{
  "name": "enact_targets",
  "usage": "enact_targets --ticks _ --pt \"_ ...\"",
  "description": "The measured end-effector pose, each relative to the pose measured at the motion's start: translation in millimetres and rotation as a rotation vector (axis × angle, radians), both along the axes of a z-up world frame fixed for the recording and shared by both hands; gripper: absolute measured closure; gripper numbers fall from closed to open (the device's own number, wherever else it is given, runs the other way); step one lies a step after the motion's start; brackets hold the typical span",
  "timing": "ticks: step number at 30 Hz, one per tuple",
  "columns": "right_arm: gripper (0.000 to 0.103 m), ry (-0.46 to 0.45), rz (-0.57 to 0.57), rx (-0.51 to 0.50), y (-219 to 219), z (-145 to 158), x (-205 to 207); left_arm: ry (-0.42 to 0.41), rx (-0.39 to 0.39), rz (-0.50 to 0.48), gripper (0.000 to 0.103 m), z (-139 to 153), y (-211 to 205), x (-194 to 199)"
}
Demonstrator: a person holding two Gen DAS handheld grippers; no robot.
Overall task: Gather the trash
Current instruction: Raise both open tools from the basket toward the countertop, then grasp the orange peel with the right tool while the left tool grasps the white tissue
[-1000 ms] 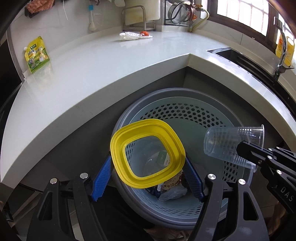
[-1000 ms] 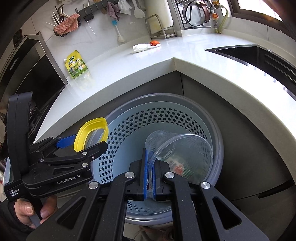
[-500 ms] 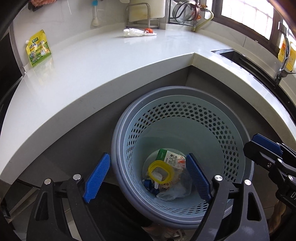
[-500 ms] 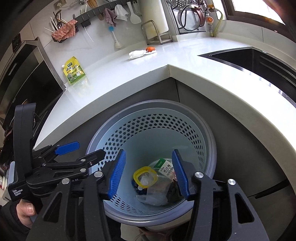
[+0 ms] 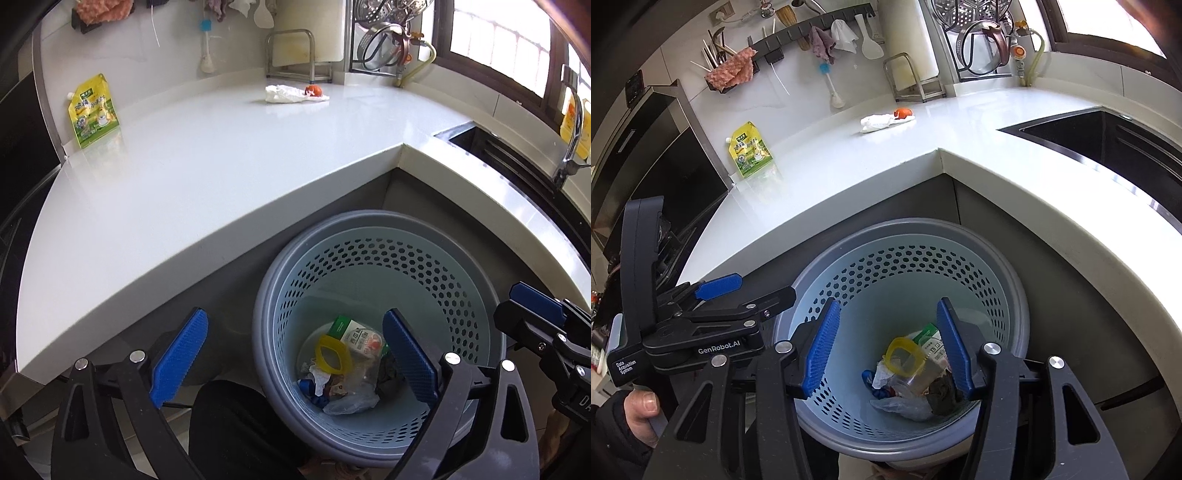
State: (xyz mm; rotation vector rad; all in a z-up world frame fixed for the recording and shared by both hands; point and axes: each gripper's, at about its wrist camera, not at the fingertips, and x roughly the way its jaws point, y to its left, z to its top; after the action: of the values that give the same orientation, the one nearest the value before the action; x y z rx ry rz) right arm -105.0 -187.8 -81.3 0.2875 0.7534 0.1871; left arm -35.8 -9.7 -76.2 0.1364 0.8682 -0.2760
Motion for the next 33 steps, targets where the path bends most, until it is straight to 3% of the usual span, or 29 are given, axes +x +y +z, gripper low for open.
enact_targets --ticks 7,13,18,24,33 --pt "0.04 -0.084 0.026 -0.02 -5 35 29 -0.101 -0.008 0.005 0.007 41 8 26" --pt "0.038 -0.12 0.009 -0.063 -16 62 82 -0.182 0.001 0.044 0.006 71 15 72" --pt "0.038 -0.126 0.011 -0.094 -23 78 139 -0.22 -0.034 0.081 0.006 89 18 120" --pt "0.038 -0.114 0.03 -0.099 -30 88 217 -0.258 -0.008 0.151 0.006 98 17 187" --pt "0.038 -0.065 0.049 -0.114 -33 79 324 -0.235 -0.015 0.195 0.006 91 6 269"
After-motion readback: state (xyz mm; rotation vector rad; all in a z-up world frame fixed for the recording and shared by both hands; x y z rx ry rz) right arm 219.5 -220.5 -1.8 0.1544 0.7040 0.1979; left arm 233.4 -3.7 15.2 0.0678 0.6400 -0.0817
